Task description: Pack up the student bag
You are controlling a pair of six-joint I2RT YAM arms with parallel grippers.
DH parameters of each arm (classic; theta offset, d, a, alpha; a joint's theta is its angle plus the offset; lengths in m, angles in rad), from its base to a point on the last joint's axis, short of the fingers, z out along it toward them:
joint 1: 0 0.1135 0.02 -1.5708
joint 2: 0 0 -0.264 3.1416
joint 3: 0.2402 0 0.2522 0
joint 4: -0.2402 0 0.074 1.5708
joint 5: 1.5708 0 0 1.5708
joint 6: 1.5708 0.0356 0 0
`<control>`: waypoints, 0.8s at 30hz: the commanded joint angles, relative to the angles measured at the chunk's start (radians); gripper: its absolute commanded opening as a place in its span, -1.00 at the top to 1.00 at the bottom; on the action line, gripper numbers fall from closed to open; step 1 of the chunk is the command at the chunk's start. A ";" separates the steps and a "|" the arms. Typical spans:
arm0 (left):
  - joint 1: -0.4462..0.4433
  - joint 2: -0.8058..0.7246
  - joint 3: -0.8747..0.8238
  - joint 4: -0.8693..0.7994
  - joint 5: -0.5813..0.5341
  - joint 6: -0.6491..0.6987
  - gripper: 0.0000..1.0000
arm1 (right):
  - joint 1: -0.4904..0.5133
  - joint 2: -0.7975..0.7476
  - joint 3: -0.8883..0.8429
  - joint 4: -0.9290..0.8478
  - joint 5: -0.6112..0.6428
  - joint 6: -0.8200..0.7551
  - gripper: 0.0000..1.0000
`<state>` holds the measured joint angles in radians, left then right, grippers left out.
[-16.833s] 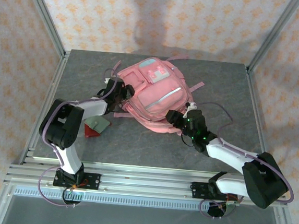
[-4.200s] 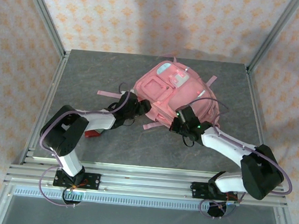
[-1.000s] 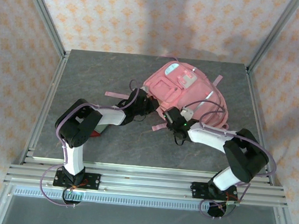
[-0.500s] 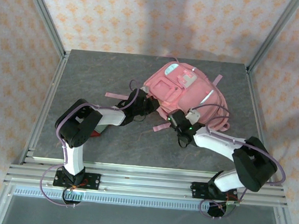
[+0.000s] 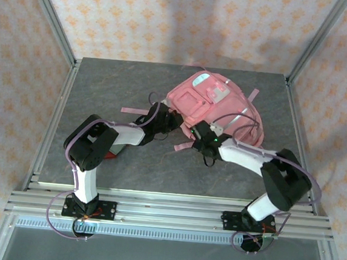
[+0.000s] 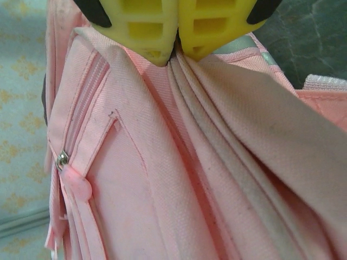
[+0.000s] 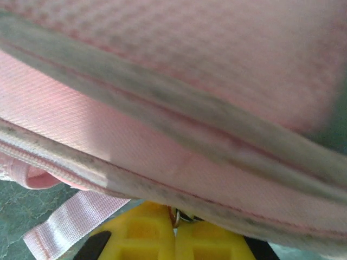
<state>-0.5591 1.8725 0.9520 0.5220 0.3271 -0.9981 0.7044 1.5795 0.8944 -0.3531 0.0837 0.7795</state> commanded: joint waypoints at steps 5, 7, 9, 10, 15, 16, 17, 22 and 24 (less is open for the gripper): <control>-0.036 0.001 0.018 0.028 0.071 0.017 1.00 | 0.027 0.049 0.117 0.081 -0.109 -0.089 1.00; -0.032 0.002 0.019 0.024 0.061 0.021 1.00 | 0.027 0.024 0.102 0.076 -0.117 -0.092 1.00; -0.023 0.002 0.020 0.014 0.051 0.028 1.00 | 0.026 -0.008 0.077 0.051 -0.119 -0.098 1.00; -0.017 -0.001 0.020 0.006 0.048 0.035 1.00 | 0.026 -0.032 0.057 0.033 -0.122 -0.100 1.00; -0.005 -0.019 0.007 -0.038 0.020 0.077 1.00 | -0.012 -0.188 -0.097 -0.053 -0.108 -0.105 1.00; -0.006 -0.018 0.009 -0.049 0.015 0.086 1.00 | -0.033 -0.219 -0.130 -0.067 -0.116 -0.106 1.00; -0.004 -0.018 0.008 -0.055 0.014 0.092 1.00 | -0.052 -0.243 -0.155 -0.075 -0.122 -0.109 1.00; -0.002 -0.016 0.008 -0.068 0.001 0.108 1.00 | -0.121 -0.338 -0.214 -0.132 -0.105 -0.134 1.00; -0.002 -0.018 0.014 -0.072 -0.001 0.111 1.00 | -0.129 -0.343 -0.206 -0.153 -0.092 -0.148 1.00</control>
<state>-0.5739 1.8721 0.9527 0.4934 0.3450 -0.9321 0.5930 1.2564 0.6987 -0.3901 -0.0536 0.6621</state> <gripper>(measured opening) 0.043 0.044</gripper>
